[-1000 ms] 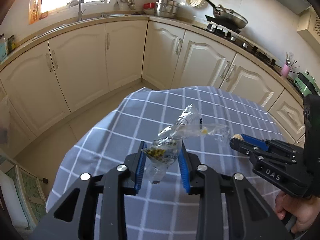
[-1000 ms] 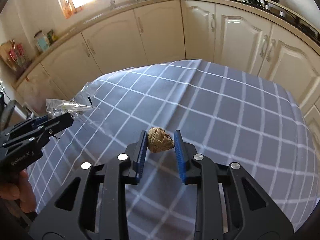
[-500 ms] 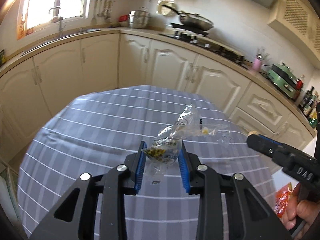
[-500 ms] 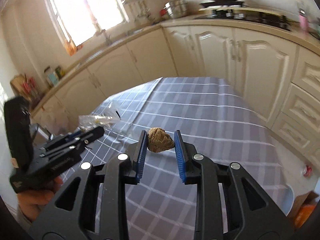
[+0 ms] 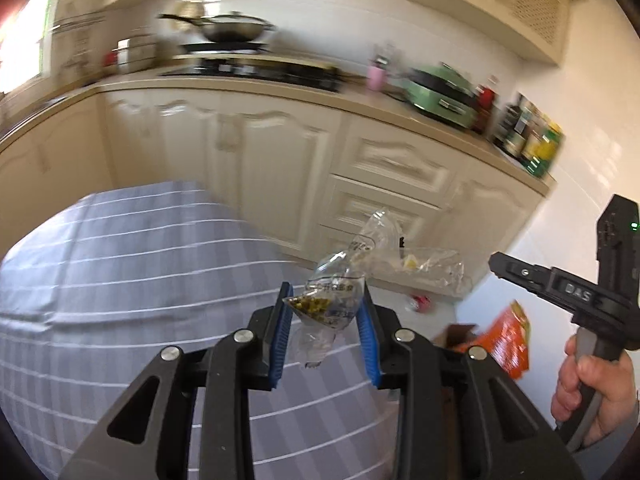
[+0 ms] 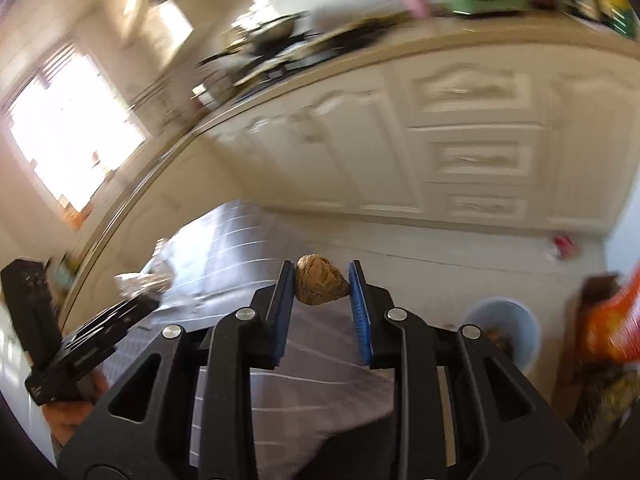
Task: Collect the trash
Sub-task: 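Carry shell and clear bag to the blue bin and open both tools over it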
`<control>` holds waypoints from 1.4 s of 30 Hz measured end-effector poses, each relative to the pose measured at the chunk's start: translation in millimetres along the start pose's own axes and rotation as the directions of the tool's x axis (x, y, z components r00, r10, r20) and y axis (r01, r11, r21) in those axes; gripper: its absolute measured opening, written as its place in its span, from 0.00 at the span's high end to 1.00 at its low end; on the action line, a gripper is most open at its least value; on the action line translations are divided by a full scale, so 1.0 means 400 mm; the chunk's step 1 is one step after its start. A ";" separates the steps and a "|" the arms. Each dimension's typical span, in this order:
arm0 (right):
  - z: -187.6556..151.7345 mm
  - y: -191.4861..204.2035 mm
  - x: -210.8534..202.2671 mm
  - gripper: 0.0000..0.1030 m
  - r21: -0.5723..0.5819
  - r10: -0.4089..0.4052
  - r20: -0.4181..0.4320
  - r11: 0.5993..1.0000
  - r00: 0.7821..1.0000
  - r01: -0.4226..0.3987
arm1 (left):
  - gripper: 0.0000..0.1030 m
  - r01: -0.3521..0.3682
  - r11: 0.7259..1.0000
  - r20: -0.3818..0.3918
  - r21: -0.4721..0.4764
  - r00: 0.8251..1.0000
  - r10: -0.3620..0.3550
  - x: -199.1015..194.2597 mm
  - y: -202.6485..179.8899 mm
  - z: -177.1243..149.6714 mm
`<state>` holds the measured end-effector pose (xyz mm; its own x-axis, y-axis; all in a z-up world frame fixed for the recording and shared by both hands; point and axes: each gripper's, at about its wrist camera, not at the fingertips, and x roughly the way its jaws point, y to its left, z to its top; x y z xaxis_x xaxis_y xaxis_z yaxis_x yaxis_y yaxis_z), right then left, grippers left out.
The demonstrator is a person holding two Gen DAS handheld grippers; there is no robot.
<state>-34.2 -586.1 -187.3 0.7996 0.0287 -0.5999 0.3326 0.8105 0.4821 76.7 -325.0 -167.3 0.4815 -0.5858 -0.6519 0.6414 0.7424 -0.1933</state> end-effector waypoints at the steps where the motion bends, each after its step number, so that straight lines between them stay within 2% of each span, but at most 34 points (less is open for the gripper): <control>1: -0.001 -0.044 -0.013 0.74 0.027 -0.024 0.006 0.999 1.000 0.024 | 0.71 0.023 1.000 -0.011 0.018 1.000 -0.023 0.019 -0.038 0.002; 7: -0.020 -0.242 -0.054 0.74 0.153 -0.095 0.005 0.984 0.996 0.093 | 0.71 0.116 0.988 -0.120 0.100 0.987 -0.104 0.171 -0.217 -0.003; 13: -0.041 -0.355 -0.030 0.74 0.226 -0.118 -0.026 0.967 0.993 0.121 | 0.71 0.152 0.981 -0.252 0.123 0.961 -0.117 0.345 -0.330 -0.036; 18: -0.046 -0.427 0.029 0.74 0.276 -0.124 -0.062 0.951 0.990 0.137 | 0.71 0.151 0.977 -0.345 0.149 0.934 -0.092 0.474 -0.396 -0.077; 23: -0.054 -0.499 0.083 0.74 0.329 -0.120 -0.100 0.933 0.988 0.146 | 0.71 0.150 0.978 -0.442 0.142 0.894 -0.073 0.605 -0.426 -0.110; 27: -0.061 -0.539 0.119 0.74 0.358 -0.115 -0.127 0.921 0.985 0.153 | 0.71 0.151 0.979 -0.488 0.139 0.870 -0.065 0.682 -0.446 -0.124; 29: -0.063 -0.554 0.135 0.73 0.373 -0.105 -0.138 0.916 0.985 0.150 | 0.70 0.155 0.978 -0.497 0.142 0.865 -0.065 0.702 -0.451 -0.131; 30: -0.064 -0.564 0.148 0.72 0.381 -0.103 -0.148 0.912 0.984 0.153 | 0.67 0.162 0.976 -0.507 0.144 0.859 -0.067 0.718 -0.455 -0.134; 31: -0.064 -0.570 0.155 0.72 0.386 -0.106 -0.153 0.909 0.983 0.158 | 0.51 0.168 0.975 -0.528 0.146 0.847 -0.067 0.736 -0.460 -0.139; 32: -0.066 -0.579 0.163 0.70 0.398 -0.108 -0.159 0.903 0.981 0.164 | 0.39 0.159 0.976 -0.548 0.149 0.835 -0.052 0.755 -0.459 -0.144; 33: -0.071 -0.594 0.172 0.49 0.422 -0.103 -0.166 0.892 0.981 0.165 | 0.19 0.136 0.980 -0.541 0.148 0.840 -0.035 0.761 -0.454 -0.146; 34: -0.073 -0.601 0.174 0.34 0.436 -0.104 -0.162 0.885 0.981 0.165 | 0.15 0.112 0.983 -0.525 0.146 0.851 -0.019 0.764 -0.446 -0.145; 35: -0.074 -0.604 0.172 0.23 0.445 -0.111 -0.154 0.880 0.982 0.169 | 0.15 0.102 0.984 -0.521 0.146 0.854 -0.011 0.765 -0.440 -0.146; 37: -0.077 -0.615 0.171 0.23 0.462 -0.105 -0.147 0.872 0.984 0.162 | 0.15 0.083 0.987 -0.535 0.140 0.845 0.005 0.775 -0.425 -0.147; 38: -0.079 -0.618 0.171 0.19 0.471 -0.102 -0.145 0.868 0.984 0.159 | 0.15 0.079 0.987 -0.534 0.136 0.845 0.006 0.774 -0.419 -0.144; 39: -0.079 -0.620 0.169 0.10 0.473 -0.107 -0.142 0.866 0.984 0.162 | 0.15 0.071 0.988 -0.524 0.137 0.852 0.012 0.769 -0.413 -0.138; 40: -0.079 -0.619 0.165 0.06 0.472 -0.115 -0.136 0.866 0.984 0.166 | 0.15 0.061 0.988 -0.512 0.140 0.859 0.019 0.761 -0.408 -0.131; 42: -0.079 -0.614 0.157 0.06 0.469 -0.133 -0.129 0.865 0.983 0.179 | 0.14 0.054 0.989 -0.495 0.136 0.869 0.020 0.742 -0.401 -0.120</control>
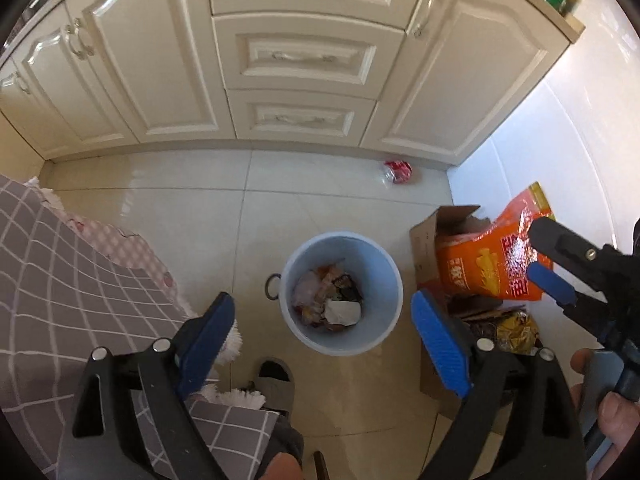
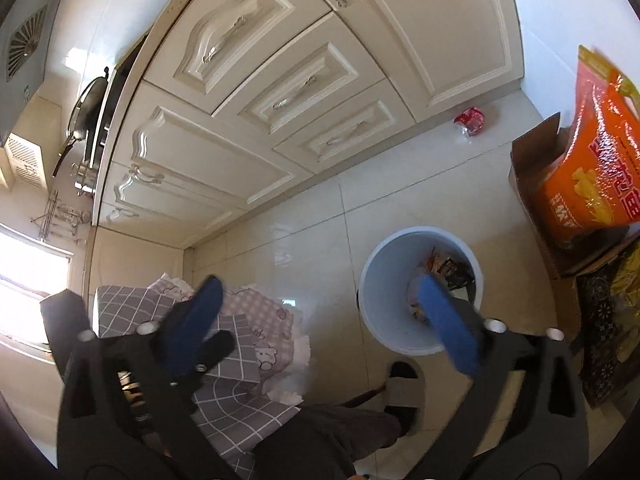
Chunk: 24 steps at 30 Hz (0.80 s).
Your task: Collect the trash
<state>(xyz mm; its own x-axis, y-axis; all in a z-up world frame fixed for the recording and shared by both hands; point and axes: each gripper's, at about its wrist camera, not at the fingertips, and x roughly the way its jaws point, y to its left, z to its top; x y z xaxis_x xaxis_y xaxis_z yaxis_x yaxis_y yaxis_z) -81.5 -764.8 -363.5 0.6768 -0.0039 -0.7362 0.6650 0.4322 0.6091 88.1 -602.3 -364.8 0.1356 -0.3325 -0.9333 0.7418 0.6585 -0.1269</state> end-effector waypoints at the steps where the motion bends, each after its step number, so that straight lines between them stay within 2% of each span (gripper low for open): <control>1: -0.001 0.002 -0.006 0.06 0.001 -0.006 0.006 1.000 1.000 0.006 | 0.14 0.000 1.000 0.012 0.000 1.000 0.000 -0.014 0.003 -0.002; 15: -0.055 0.113 -0.132 0.06 -0.066 -0.012 0.076 0.998 0.997 0.017 | 0.11 0.015 1.000 0.172 0.026 0.985 -0.020 -0.255 -0.005 -0.060; 21: -0.080 0.193 -0.210 0.06 -0.113 0.008 0.125 0.994 0.992 0.007 | 0.11 0.010 0.999 0.260 0.042 0.965 -0.021 -0.383 0.010 -0.096; 24: -0.104 0.252 -0.247 0.06 -0.148 0.031 0.146 0.989 0.989 -0.009 | 0.11 -0.015 0.999 0.325 0.050 0.946 -0.002 -0.468 0.035 -0.122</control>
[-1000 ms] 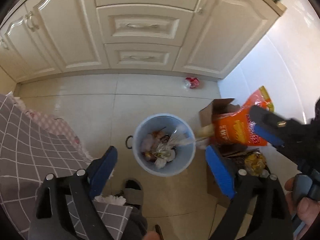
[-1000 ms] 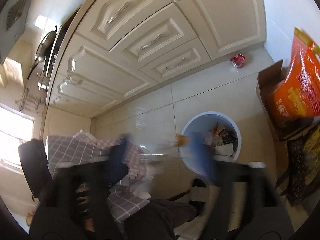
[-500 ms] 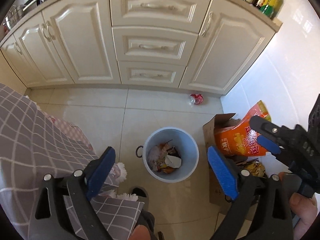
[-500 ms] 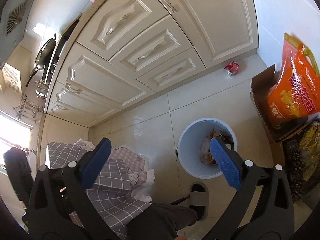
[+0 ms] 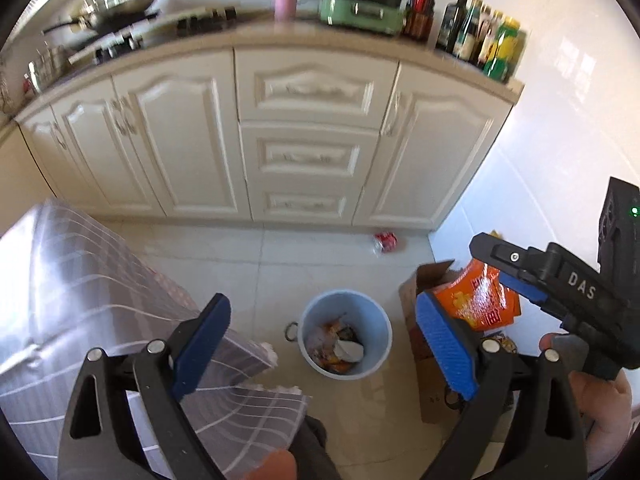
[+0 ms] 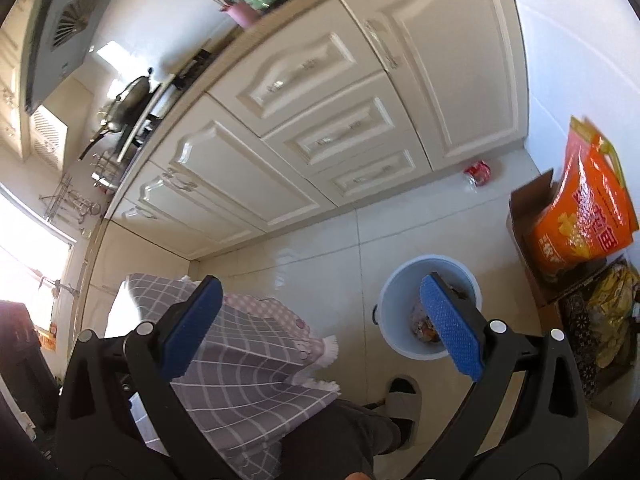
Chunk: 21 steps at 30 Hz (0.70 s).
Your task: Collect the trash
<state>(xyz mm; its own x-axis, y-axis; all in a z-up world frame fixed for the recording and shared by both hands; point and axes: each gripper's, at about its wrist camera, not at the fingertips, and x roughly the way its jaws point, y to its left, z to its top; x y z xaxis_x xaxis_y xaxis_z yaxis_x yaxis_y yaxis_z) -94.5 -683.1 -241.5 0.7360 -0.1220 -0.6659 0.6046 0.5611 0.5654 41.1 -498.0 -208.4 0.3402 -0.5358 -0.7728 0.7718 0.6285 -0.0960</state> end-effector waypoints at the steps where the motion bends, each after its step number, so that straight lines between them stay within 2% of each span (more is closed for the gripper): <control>1: -0.003 0.021 -0.010 0.06 -0.011 0.009 0.006 1.000 1.000 -0.009 | 0.11 -0.013 1.000 0.023 0.003 1.000 0.013 -0.029 0.008 -0.001; 7: -0.029 0.177 -0.067 0.06 -0.083 0.076 0.033 0.994 0.997 -0.073 | 0.11 -0.091 0.996 0.136 -0.020 0.986 0.093 -0.192 0.106 -0.025; 10: -0.047 0.260 -0.087 0.06 -0.119 0.114 0.032 0.987 0.993 -0.109 | 0.11 -0.147 0.988 0.173 -0.036 0.973 0.151 -0.266 0.163 -0.043; 14: -0.087 0.389 -0.101 0.06 -0.193 0.169 0.001 0.967 0.986 -0.165 | 0.11 -0.185 0.981 0.206 -0.065 0.959 0.194 -0.355 0.243 -0.073; 19: -0.161 0.569 -0.113 0.06 -0.309 0.226 -0.035 0.924 0.973 -0.226 | 0.10 -0.289 0.950 0.243 -0.122 0.919 0.311 -0.487 0.359 -0.127; 21: -0.193 0.640 -0.117 0.06 -0.353 0.245 -0.047 0.903 0.968 -0.246 | 0.09 -0.331 0.931 0.260 -0.158 0.895 0.362 -0.540 0.405 -0.151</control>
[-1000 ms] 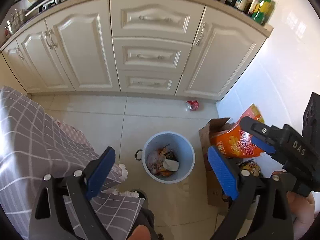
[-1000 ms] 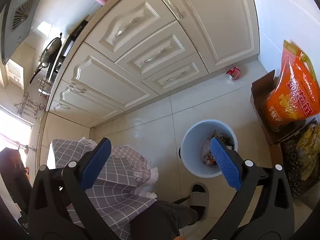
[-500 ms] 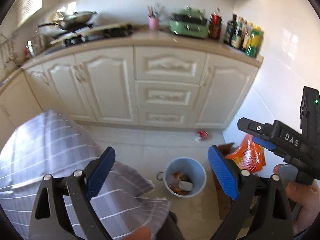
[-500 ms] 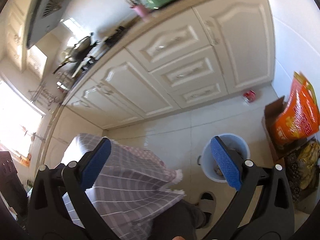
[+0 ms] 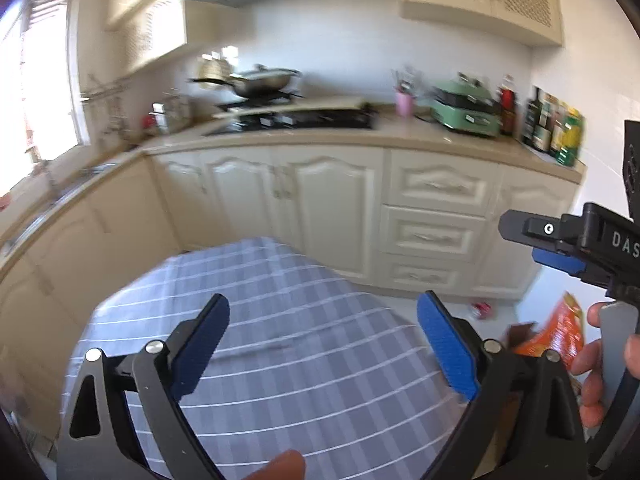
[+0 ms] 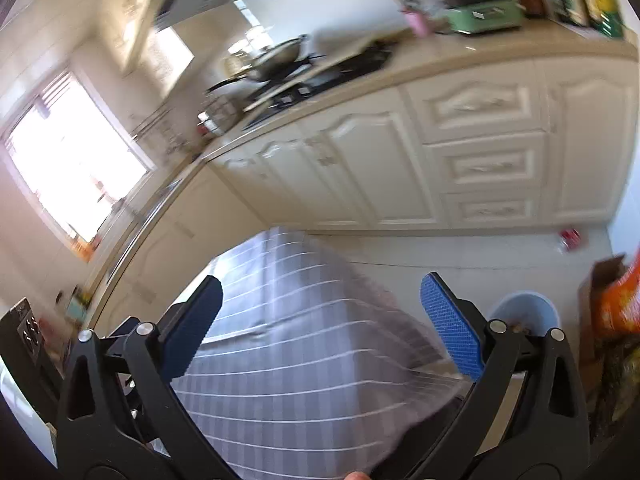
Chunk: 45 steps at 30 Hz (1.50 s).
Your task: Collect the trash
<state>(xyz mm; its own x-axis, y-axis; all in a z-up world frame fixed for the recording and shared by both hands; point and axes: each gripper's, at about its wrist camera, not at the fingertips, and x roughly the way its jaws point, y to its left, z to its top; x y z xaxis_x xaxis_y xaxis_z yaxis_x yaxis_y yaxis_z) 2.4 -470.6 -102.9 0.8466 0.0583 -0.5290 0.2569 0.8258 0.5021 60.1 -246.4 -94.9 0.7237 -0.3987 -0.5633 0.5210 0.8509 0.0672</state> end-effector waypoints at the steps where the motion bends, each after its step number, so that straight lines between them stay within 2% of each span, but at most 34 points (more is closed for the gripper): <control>1: -0.003 0.042 0.008 0.06 -0.029 0.009 -0.004 1.000 1.000 -0.009 | 0.09 -0.028 1.000 0.009 -0.013 1.000 0.028 -0.018 0.032 -0.002; 4: -0.017 0.148 0.025 0.06 -0.113 0.031 -0.007 0.993 1.000 -0.031 | 0.08 -0.099 0.994 0.024 -0.041 0.995 0.100 -0.065 0.110 -0.007; 9: -0.046 0.300 0.037 0.06 -0.234 0.050 -0.002 0.971 0.999 -0.049 | 0.07 -0.208 0.973 0.042 -0.096 0.976 0.213 -0.144 0.232 -0.011; 18: -0.091 0.492 0.015 0.06 -0.416 0.038 0.068 0.909 0.997 -0.006 | 0.06 -0.311 0.924 0.082 -0.222 0.938 0.336 -0.281 0.377 -0.023; 24: -0.118 0.554 -0.012 0.06 -0.481 0.033 0.120 0.876 0.992 0.029 | 0.06 -0.332 0.897 0.104 -0.291 0.921 0.375 -0.346 0.429 -0.031; 30: -0.128 0.574 -0.035 0.06 -0.503 0.038 0.156 0.863 0.987 0.046 | 0.05 -0.349 0.875 0.110 -0.334 0.908 0.404 -0.394 0.456 -0.050; 35: -0.132 0.590 -0.054 0.06 -0.518 0.051 0.186 0.854 0.981 0.054 | 0.05 -0.357 0.869 0.123 -0.341 0.900 0.418 -0.410 0.460 -0.056; 45: -0.129 0.602 -0.071 0.06 -0.521 0.075 0.202 0.853 0.977 0.042 | 0.05 -0.349 0.871 0.147 -0.346 0.897 0.418 -0.430 0.455 -0.054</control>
<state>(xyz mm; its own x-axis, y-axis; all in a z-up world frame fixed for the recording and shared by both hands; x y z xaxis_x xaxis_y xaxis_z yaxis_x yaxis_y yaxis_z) 16.1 -244.5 -2.2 0.9401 0.0059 -0.3407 0.0117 0.9987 0.0495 20.8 -15.5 -3.5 0.9331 -0.0522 -0.3558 0.0444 0.9986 -0.0300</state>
